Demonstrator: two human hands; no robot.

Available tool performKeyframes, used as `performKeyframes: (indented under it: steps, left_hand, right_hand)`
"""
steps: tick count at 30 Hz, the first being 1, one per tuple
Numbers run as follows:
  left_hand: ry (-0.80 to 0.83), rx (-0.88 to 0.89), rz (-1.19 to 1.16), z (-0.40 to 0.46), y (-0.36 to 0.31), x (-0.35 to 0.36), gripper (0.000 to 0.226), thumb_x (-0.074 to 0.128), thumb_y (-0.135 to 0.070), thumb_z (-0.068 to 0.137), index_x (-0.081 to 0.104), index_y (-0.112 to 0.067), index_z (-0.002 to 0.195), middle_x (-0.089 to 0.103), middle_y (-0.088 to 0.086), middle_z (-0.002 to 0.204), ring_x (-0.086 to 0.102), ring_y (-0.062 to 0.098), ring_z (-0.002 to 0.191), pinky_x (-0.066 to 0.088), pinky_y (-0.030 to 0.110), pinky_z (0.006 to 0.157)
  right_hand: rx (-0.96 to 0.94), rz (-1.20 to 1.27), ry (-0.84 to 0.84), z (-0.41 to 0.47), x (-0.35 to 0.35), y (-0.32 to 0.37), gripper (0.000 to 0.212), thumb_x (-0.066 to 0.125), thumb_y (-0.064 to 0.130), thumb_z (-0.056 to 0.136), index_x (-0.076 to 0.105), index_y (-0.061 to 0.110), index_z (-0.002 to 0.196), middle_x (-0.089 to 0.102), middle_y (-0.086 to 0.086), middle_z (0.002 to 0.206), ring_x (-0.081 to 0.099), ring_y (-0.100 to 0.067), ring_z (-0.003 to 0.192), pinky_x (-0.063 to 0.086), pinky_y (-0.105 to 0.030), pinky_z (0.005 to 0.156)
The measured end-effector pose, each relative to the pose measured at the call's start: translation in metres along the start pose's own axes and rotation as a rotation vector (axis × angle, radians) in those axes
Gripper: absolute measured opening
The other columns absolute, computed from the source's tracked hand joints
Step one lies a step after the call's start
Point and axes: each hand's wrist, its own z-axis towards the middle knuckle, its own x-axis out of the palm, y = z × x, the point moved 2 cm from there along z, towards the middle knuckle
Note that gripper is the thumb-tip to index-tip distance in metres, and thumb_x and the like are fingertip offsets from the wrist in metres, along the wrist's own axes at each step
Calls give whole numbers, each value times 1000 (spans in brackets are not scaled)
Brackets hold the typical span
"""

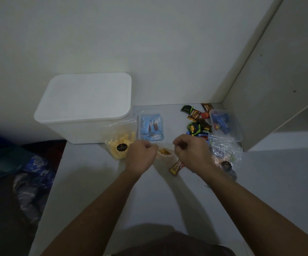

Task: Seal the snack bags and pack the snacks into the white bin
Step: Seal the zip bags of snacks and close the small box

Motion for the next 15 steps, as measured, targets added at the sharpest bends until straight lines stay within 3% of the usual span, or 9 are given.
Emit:
performKeyframes:
  steps: [3,6,8,10,15]
  left_hand:
    - [32,-25,5,2,4,-5,28,53,-28,71,53,-9,50,54,8,52,53,21,50,44,36,54]
    - [-30,-69,-120,5,4,-8,21,49,-30,80,62,-14,74,63,0,75,60,20,74,51,39,71]
    - [-26,-32,-213,6,3,-11,18,51,-14,84,65,-14,96,66,2,95,60,20,86,52,34,76]
    - [60,52,-242,7,2,-11,34,55,5,79,65,-12,108,66,5,105,62,16,88,51,24,74]
    - [-28,156,-306,6,-10,-21,15,75,-1,74,72,-9,86,68,-3,81,60,4,72,49,11,70]
  right_hand:
    - [-23,32,31,7,5,1,14,68,9,82,76,14,93,74,0,83,59,0,66,51,-14,67]
    - [3,104,51,15,3,1,12,70,8,80,77,13,88,72,2,77,62,-2,65,50,-14,66]
    - [10,127,66,21,0,1,10,70,7,80,76,13,86,70,3,73,63,-4,64,50,-17,65]
    - [11,159,85,26,-5,0,10,71,6,79,76,14,82,70,1,72,64,-6,64,51,-18,64]
    - [-9,269,168,35,-24,4,13,74,1,77,72,15,77,66,-1,68,60,-6,60,50,-14,61]
